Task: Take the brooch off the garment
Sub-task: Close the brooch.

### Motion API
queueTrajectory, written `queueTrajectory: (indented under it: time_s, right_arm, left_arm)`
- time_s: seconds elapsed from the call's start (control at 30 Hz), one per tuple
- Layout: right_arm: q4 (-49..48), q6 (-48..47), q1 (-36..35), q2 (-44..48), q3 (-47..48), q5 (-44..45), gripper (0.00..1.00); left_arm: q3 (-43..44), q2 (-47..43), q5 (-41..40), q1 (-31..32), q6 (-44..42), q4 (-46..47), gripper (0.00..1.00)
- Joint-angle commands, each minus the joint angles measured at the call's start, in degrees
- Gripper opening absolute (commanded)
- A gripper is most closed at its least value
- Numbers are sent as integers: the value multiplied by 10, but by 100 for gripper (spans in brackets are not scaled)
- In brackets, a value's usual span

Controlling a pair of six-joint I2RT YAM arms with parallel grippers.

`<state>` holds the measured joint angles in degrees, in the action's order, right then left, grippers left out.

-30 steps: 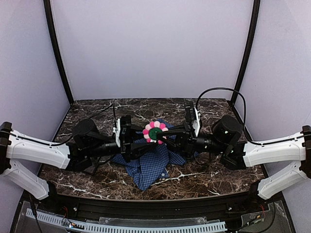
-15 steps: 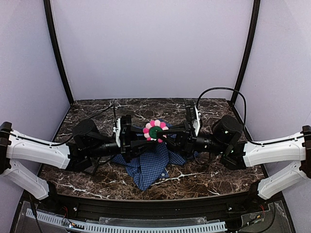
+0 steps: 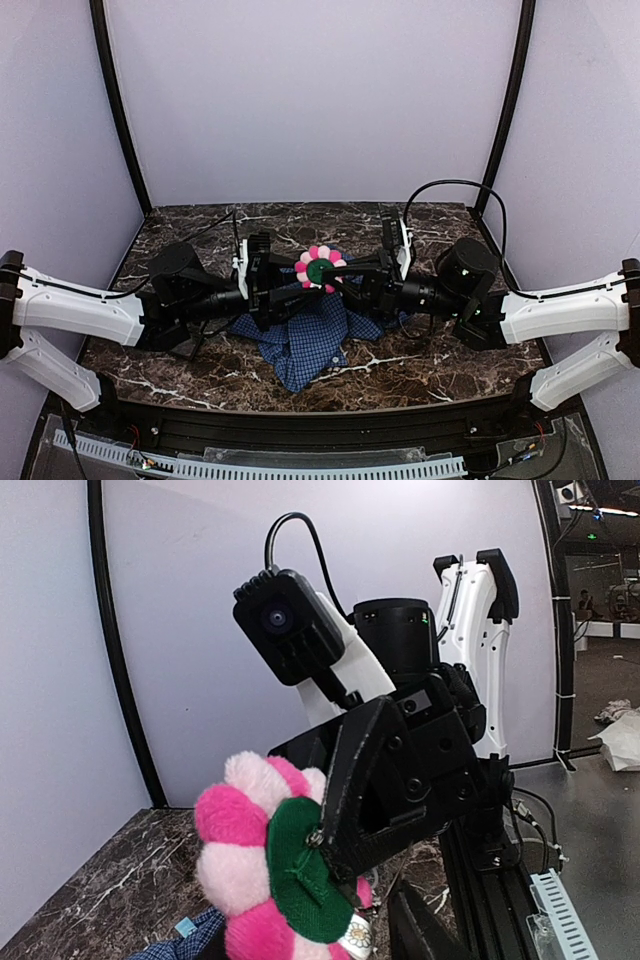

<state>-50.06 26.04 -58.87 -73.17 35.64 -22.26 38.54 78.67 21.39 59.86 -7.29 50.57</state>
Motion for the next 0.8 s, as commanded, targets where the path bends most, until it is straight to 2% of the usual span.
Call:
queueTrajectory:
  time_s: [0.0,0.47,0.77]
  right_arm:
    - [-4,0,-2,-5,4,10,0]
    - [-1,0,-3,-4,4,9,0]
    - [-3,0,-3,3,-1,9,0]
  left_arm:
    - [16,2,1,0,-1,-7,40]
    - [26,14,2,0,4,-4,42]
    - [22,12,-1,0,9,-1,26]
